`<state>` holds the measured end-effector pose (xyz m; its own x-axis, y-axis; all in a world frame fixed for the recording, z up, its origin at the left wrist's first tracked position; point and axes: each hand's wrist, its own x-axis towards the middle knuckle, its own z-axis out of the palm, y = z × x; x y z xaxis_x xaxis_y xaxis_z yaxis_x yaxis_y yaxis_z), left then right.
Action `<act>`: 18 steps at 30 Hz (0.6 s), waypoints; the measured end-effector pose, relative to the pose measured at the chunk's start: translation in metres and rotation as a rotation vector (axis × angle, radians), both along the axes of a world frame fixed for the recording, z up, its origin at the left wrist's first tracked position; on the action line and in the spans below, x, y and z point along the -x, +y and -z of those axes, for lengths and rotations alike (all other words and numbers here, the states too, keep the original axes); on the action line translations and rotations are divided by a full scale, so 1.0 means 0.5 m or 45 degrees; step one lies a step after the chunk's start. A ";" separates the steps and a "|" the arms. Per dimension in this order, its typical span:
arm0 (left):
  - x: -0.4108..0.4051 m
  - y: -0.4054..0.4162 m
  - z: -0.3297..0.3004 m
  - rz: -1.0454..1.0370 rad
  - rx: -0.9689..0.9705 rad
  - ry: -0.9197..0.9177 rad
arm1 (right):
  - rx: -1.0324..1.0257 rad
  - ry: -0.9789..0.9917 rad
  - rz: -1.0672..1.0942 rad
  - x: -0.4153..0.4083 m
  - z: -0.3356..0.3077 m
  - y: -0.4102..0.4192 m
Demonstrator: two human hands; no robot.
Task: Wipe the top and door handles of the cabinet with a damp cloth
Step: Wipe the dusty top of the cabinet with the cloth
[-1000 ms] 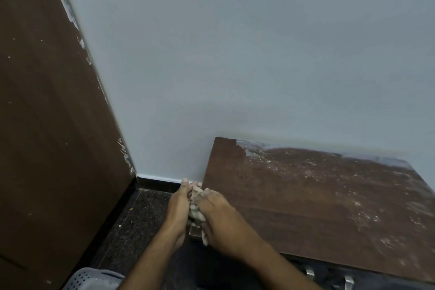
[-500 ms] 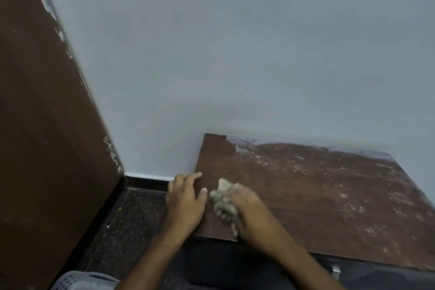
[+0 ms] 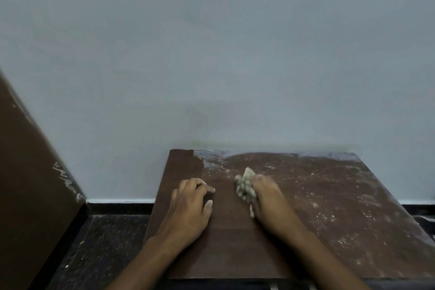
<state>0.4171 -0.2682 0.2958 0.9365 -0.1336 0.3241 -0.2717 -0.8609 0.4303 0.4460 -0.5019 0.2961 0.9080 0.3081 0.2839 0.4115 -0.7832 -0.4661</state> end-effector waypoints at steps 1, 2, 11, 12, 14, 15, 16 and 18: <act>-0.009 -0.008 -0.002 0.018 -0.007 0.007 | 0.027 0.009 0.071 -0.041 -0.010 -0.006; -0.018 -0.016 -0.005 0.030 -0.019 0.010 | 0.056 0.031 0.134 -0.072 -0.017 -0.001; -0.108 -0.061 -0.006 0.041 -0.107 0.008 | 0.038 0.009 0.037 -0.137 -0.003 -0.017; -0.110 -0.063 -0.004 0.045 -0.101 0.011 | 0.054 0.036 0.141 -0.171 -0.009 -0.028; -0.114 -0.065 -0.001 0.044 -0.105 0.003 | 0.123 0.074 0.243 -0.201 -0.016 -0.020; -0.118 -0.066 0.001 0.041 -0.107 0.000 | 0.133 0.087 0.205 -0.194 -0.012 -0.008; -0.121 -0.065 0.002 0.035 -0.104 0.000 | 0.115 0.081 0.126 -0.177 -0.002 0.002; -0.131 -0.064 0.002 0.030 -0.095 -0.009 | 0.043 0.034 -0.057 -0.130 0.016 0.003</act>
